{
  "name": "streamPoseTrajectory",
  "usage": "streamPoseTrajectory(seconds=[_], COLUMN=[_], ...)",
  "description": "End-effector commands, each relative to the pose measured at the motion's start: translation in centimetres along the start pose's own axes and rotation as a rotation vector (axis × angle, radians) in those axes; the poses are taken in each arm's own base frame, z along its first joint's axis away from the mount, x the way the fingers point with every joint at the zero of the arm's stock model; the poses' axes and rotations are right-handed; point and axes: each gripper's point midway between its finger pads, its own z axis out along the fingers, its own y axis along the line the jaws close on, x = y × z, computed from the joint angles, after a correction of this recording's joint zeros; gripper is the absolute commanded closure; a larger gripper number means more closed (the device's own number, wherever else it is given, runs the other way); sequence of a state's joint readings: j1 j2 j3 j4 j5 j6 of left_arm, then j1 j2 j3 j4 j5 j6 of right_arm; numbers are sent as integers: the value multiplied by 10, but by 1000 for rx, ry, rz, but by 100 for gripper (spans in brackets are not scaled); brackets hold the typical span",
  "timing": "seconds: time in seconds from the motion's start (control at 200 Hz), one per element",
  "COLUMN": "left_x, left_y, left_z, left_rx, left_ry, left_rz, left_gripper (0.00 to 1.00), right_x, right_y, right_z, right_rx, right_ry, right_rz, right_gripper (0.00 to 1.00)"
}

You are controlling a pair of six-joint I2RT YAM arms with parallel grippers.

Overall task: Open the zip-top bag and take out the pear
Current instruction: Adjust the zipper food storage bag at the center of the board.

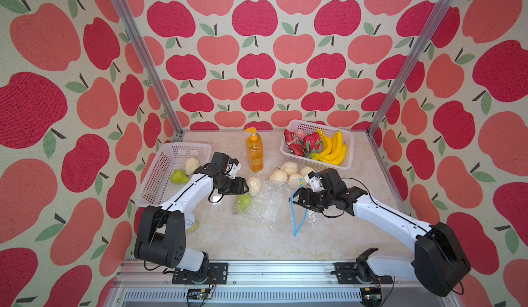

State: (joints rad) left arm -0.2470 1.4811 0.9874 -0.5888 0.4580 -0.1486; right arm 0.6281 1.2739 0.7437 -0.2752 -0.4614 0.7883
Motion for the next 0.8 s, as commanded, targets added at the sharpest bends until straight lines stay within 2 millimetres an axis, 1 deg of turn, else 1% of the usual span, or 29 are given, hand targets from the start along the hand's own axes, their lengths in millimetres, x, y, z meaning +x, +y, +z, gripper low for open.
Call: streamPoseTrajectory(seconds=[0.0,0.045,0.165,0.235,0.27,0.355,0.445,0.465,0.505,0.575,0.665,0.795], left_x=[-5,-7,-11,-12,-13,-12,-10,-10,-11,-14,-16,-18], left_y=[9,11,20,26,28,32,32,31,25,8,-14,-56], left_z=[14,18,32,40,44,52,57,57,55,48,34,10], left_rx=[-38,-55,-120,-150,-157,-163,-154,-148,-125,-78,-31,76], left_ry=[-18,-21,3,18,22,40,60,57,45,12,-16,-65], left_rz=[-2,11,32,37,41,46,53,54,68,102,123,146], left_gripper=[38,37,30,30,32,45,76,81,91,100,100,100], right_x=[-5,-6,-6,-4,-3,-2,-2,-2,-2,-1,-2,-4], right_y=[4,6,9,8,7,6,4,3,1,-2,-7,-15], right_z=[0,0,1,3,5,9,13,13,16,20,26,31], right_rx=[-21,-28,-36,-27,-25,-20,-14,-11,-8,-2,6,22], right_ry=[-34,-37,-37,-31,-28,-23,-23,-21,-20,-15,-17,-37], right_rz=[1,-3,-17,-9,-7,-1,5,9,12,20,31,45], right_gripper=[12,12,11,11,11,12,13,13,13,13,13,17])
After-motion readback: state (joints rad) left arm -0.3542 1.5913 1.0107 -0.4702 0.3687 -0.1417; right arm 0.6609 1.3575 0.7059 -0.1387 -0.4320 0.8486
